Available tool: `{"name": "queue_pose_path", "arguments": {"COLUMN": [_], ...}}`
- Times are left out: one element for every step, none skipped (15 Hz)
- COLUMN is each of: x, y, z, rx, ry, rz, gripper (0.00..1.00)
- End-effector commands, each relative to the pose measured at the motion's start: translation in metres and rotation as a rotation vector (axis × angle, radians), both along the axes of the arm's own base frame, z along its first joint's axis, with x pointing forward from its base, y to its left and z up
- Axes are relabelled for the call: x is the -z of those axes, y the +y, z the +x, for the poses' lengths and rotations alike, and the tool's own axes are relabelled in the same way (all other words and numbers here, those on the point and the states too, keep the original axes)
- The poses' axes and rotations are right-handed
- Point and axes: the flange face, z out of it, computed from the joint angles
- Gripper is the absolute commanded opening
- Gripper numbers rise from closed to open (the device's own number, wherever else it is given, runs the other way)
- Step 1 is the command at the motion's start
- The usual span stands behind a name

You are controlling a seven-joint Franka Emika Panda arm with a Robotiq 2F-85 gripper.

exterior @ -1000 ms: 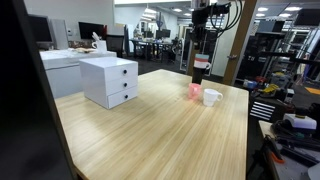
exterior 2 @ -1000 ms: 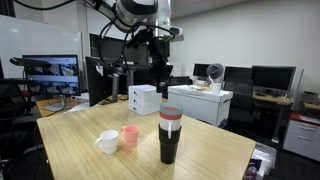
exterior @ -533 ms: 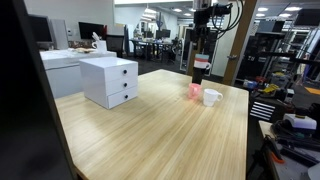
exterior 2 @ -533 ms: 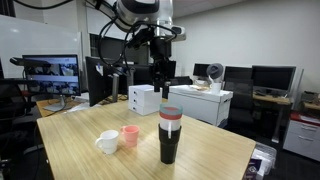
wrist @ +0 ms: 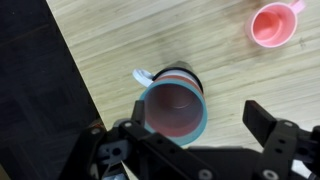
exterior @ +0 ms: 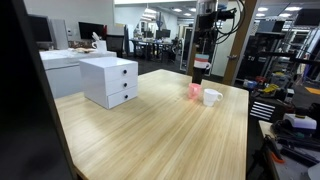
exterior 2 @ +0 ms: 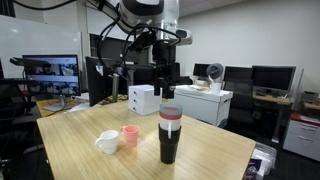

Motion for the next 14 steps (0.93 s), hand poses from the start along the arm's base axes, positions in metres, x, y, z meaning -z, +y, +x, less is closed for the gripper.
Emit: {"name": "queue_pose_path", "arguments": {"x": [0.0093,0.0107,0.0120,0.0132,0.0141,0.0146,0.0147,0.0147,0.0144,0.0144,0.0145,0.0147,0.0155,0.0162], "y": [-0.0041,-0.0045,-0.0051,-0.0060,-0.0068,-0.0073,-0.0081,-0.0087,-0.0096,-0.0101,-0.0110,-0.0115,-0.0125,-0.0138], "z": [-0.0048,-0.0050,-0.0050,-0.0051,-0.0054,-0.0056,-0.0062,-0.0066,-0.0070,-0.0074,-0.0080,-0.0083,-0.0089,-0.0095], "rx": [-0.012,-0.011,-0.010,-0.009,-0.007,-0.006,-0.004,-0.003,-0.001,0.001,0.003,0.005,0.006,0.009], "ry": [-0.005,-0.004,-0.002,-0.001,-0.001,-0.001,-0.003,-0.004,-0.007,-0.008,-0.010,-0.012,-0.016,-0.021], "rz": [0.026,0.027,0.029,0.030,0.031,0.032,0.033,0.034,0.035,0.037,0.039,0.040,0.042,0.046], "gripper": [0.73,0.70,0.68,0.60,0.54,0.46,0.40,0.33,0.27,0.19,0.12,0.08,0.04,0.04]}}
